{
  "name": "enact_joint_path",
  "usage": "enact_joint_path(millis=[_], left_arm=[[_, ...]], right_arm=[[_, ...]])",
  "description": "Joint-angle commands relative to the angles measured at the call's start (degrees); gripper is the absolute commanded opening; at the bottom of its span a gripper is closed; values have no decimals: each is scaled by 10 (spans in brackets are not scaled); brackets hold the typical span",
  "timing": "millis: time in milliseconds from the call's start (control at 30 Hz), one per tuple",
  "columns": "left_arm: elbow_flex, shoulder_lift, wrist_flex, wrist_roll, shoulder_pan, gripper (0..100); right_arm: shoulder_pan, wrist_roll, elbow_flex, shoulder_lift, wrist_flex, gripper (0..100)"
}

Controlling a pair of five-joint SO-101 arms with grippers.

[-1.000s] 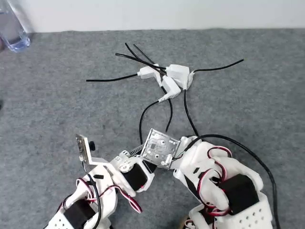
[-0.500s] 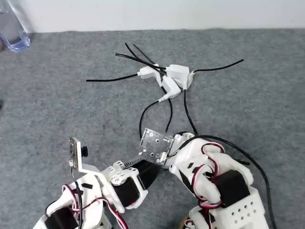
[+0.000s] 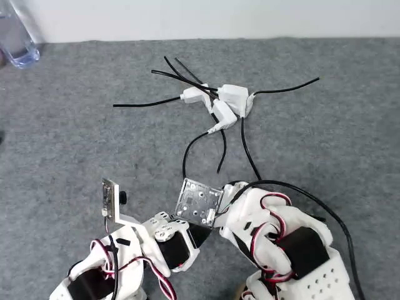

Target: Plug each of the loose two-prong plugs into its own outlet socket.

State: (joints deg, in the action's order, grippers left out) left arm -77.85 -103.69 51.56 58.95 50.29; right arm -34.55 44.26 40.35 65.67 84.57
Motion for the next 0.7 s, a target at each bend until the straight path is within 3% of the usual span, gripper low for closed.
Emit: enact_joint_path(millis=[0,333,667], left_arm=[[6,-7,-12,1,3,15],[30,-7,22,1,3,15],[30,-7,25,2,3,15]], right_arm=[[-24,-6,-51,5,30,7],[-29,-21,-86,6,49,7],[-77,-37,-169,6,122,7]])
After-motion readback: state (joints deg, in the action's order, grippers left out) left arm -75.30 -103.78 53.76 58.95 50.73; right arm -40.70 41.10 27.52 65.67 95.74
